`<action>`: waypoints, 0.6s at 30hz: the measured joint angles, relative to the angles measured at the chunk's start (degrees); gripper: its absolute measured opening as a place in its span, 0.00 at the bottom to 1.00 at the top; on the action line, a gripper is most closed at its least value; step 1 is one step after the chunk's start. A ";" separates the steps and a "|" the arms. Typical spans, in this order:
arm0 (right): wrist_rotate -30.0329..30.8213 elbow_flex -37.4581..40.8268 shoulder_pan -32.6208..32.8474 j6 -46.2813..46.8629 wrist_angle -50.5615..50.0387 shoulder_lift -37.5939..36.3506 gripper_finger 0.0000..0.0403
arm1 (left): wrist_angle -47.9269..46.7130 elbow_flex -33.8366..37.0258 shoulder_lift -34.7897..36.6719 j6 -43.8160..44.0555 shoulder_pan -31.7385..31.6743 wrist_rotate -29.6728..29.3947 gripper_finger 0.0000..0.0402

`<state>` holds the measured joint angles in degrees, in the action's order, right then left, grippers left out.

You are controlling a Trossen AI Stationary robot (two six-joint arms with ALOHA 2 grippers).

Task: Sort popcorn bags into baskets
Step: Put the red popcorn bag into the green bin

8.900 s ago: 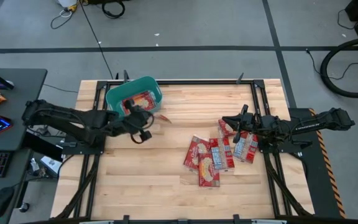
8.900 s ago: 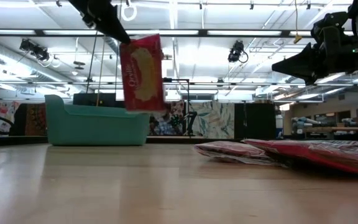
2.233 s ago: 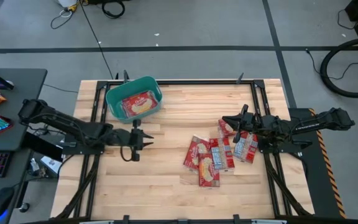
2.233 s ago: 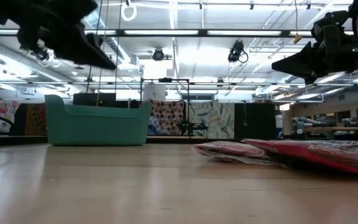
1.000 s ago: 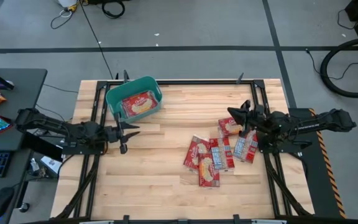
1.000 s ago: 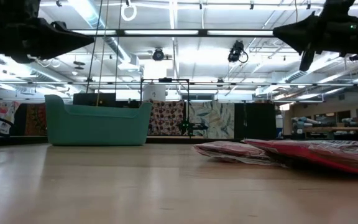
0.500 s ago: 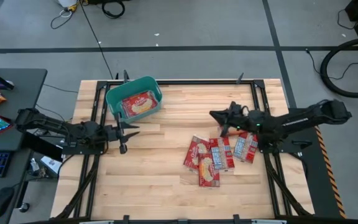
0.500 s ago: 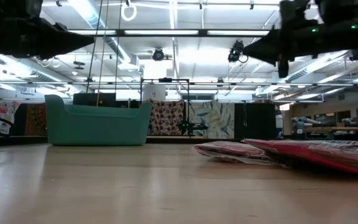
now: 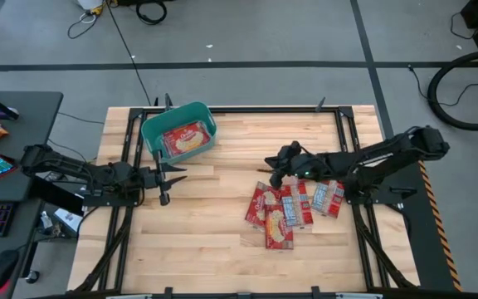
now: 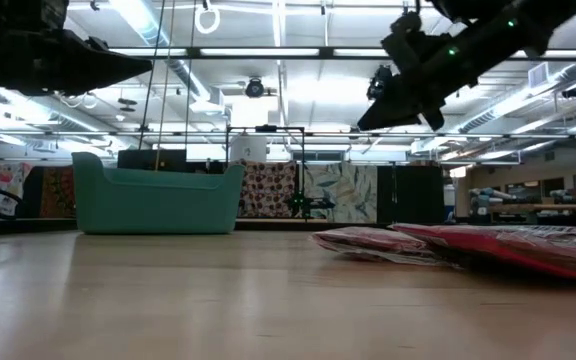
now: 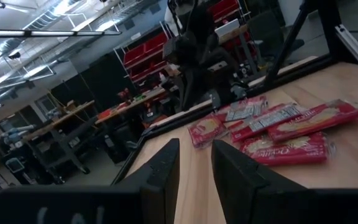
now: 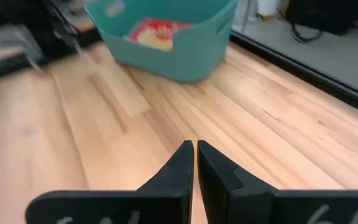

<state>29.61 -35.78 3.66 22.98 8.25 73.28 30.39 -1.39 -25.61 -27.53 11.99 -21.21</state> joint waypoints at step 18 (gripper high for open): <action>-8.29 -15.54 -3.37 24.53 -55.59 3.41 0.37 | -0.35 -0.02 -0.26 1.37 0.00 0.00 0.24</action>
<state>21.32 -51.32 0.28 47.51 -47.35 76.69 30.04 -1.41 -25.87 -26.16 11.99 -21.22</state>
